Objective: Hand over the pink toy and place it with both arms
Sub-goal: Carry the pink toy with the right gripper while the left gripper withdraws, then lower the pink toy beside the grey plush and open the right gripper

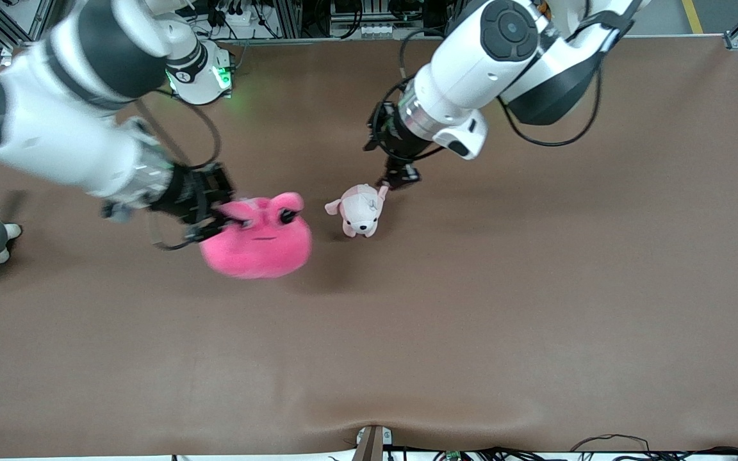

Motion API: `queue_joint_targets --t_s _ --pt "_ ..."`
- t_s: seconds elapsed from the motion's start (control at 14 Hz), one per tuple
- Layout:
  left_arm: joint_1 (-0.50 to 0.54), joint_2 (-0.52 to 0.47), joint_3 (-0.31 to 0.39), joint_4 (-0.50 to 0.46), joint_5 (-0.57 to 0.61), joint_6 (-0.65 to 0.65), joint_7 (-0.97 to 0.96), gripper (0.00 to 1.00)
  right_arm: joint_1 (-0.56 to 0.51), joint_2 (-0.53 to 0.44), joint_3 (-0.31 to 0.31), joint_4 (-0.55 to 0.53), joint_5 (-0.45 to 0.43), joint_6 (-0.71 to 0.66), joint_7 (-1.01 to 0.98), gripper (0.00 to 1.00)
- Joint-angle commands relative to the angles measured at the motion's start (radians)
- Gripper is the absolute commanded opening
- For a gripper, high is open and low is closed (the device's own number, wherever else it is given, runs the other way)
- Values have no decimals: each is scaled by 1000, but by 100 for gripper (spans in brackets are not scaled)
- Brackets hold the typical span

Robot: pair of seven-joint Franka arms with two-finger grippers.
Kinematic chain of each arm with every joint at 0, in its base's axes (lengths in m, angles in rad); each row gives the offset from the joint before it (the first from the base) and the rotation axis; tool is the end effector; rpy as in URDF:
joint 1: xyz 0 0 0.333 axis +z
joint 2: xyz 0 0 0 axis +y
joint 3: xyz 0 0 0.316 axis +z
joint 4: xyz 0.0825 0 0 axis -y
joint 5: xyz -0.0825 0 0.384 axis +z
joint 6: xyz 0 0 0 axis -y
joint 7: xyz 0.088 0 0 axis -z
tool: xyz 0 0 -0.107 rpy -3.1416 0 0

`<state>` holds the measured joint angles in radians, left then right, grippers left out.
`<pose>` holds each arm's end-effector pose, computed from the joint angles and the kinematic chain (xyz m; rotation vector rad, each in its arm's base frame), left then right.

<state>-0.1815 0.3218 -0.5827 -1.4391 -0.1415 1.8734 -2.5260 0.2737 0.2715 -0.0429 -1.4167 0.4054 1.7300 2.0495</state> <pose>0.5062 -0.4248 0.5514 1.8052 2.3500 -0.4821 0.6221 0.1870 0.5561 -1.7181 2.3364 0.4952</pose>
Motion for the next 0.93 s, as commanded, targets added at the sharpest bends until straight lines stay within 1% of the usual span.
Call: queue_joint_targets --t_s 0.0,0.07,0.14,0.21,0.36,0.43,0.5,0.64,0.71,0.79,0.86 --pt "81 -84 0 -1 33 -146 257 100 -173 -12 21 12 29 -82 -133 0" --pt "124 -105 1 -1 39 -199 420 100 -233 -8 18 10 45 -149 -293 0" --pt "173 -112 0 -1 40 -248 579 100 -311 1 18 6 91 -196 -430 0" --pt "213 -124 0 -1 46 -285 705 100 -385 14 17 -2 139 -211 -534 0" --pt "273 -154 1 -1 86 -304 864 100 -480 92 18 -11 157 -211 -685 0" --pt "298 -165 0 -1 120 -322 935 100 -519 148 18 -11 164 -207 -781 0" --pt "315 -165 1 -1 152 -348 1031 100 -548 204 18 -11 197 -205 -860 0" --pt "355 -162 1 -4 224 -359 1223 100 -602 320 18 -14 278 -190 -946 0" --pt "393 -161 0 -7 239 -365 1298 100 -631 357 18 -14 308 -175 -957 0" --pt "425 -159 1 -7 243 -367 1378 100 -657 374 18 -22 315 -173 -959 0" --pt "453 -159 1 -7 247 -367 1461 100 -666 376 18 -54 316 -156 -979 0"
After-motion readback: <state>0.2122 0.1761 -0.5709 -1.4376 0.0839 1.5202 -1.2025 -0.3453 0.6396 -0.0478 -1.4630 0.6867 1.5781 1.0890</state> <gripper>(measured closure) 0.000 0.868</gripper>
